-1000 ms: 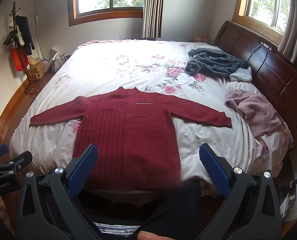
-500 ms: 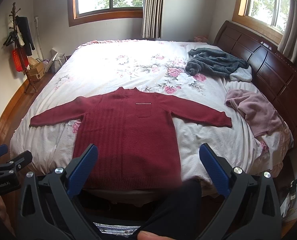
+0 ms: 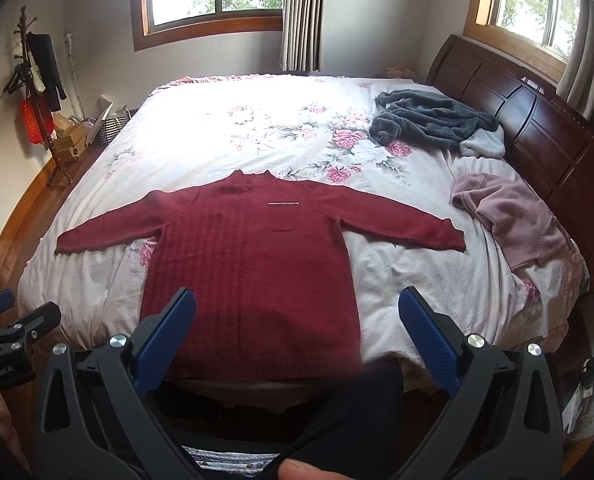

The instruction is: Fold small clothes

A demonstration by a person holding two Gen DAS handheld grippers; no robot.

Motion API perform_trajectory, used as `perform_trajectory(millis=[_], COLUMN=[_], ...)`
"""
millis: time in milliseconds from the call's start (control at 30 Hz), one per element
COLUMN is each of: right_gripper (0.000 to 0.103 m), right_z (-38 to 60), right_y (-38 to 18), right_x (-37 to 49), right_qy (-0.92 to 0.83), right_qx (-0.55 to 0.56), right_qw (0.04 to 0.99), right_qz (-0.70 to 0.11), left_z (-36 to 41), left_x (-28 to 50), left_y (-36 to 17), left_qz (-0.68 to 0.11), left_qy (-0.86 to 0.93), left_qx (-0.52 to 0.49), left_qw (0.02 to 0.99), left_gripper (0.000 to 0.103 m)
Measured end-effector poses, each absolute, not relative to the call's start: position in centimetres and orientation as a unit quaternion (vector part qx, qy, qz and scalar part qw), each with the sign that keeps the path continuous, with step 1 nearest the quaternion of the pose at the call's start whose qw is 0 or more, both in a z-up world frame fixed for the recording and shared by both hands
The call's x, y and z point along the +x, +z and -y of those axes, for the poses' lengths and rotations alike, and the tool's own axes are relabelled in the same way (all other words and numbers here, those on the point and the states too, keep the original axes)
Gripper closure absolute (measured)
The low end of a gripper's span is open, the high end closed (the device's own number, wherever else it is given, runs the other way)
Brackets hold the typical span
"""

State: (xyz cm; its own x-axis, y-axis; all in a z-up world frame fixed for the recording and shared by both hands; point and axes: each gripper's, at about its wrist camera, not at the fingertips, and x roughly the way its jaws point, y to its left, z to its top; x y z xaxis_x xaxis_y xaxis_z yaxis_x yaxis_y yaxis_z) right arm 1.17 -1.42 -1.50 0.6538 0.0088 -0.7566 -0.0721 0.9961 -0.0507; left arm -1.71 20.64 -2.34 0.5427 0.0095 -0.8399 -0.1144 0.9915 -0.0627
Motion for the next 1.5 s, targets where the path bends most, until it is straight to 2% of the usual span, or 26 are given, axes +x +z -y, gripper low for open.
perform_trajectory(millis=[133, 233, 367, 400, 467, 500, 533, 700, 833, 1100, 1267, 1500], right_gripper=[0.003, 0.003, 0.003, 0.006, 0.024, 0.040, 0.046, 0.056, 0.056, 0.056, 0.058, 0.057], right_z=[5.4, 10.1, 18.0, 20.1, 24.8, 26.6, 29.1, 37.9, 44.4, 53.7, 55.0, 55.3], right_y=[-3.4, -5.7, -10.2, -11.5, -14.6, -16.0, -18.0, -24.4, -29.1, -37.2, -40.2, -41.8], right_x=[3.4, 5.6, 9.2, 9.9, 11.5, 12.2, 13.1, 16.1, 19.2, 24.8, 27.9, 30.9], right_qy=[0.047, 0.026, 0.003, -0.008, -0.025, -0.030, -0.034, -0.056, -0.068, -0.115, -0.133, -0.141], right_qx=[0.027, 0.087, 0.202, 0.239, 0.309, 0.332, 0.371, 0.485, 0.565, 0.657, 0.665, 0.651], right_qw=[0.918, 0.918, 0.890, 0.879, 0.850, 0.837, 0.817, 0.763, 0.726, 0.670, 0.657, 0.663], right_qz=[-0.394, -0.387, -0.409, -0.412, -0.426, -0.434, -0.440, -0.424, -0.386, -0.325, -0.330, -0.340], left_z=[-20.1, -21.3, -22.2, -22.1, -21.7, -21.4, -21.1, -18.9, -17.8, -15.0, -13.6, -12.7], left_x=[-1.0, -0.5, 1.1, 1.3, 1.8, 2.2, 2.5, 4.6, 6.7, 10.3, 12.0, 13.2], left_y=[-3.4, -4.8, -7.0, -7.1, -7.3, -7.4, -7.6, -8.1, -9.0, -10.5, -11.9, -13.4], left_qz=[-0.454, -0.430, -0.445, -0.444, -0.442, -0.443, -0.445, -0.452, -0.470, -0.494, -0.517, -0.534], left_qy=[0.006, -0.059, -0.076, -0.079, -0.087, -0.096, -0.101, -0.117, -0.116, -0.114, -0.110, -0.103], left_qx=[-0.068, -0.130, -0.166, -0.165, -0.166, -0.170, -0.175, -0.188, -0.198, -0.190, -0.187, -0.187], left_qw=[0.888, 0.892, 0.876, 0.877, 0.878, 0.875, 0.873, 0.864, 0.852, 0.841, 0.828, 0.818], left_gripper=[0.004, 0.004, 0.004, 0.004, 0.004, 0.004, 0.004, 0.004, 0.004, 0.004, 0.004, 0.004])
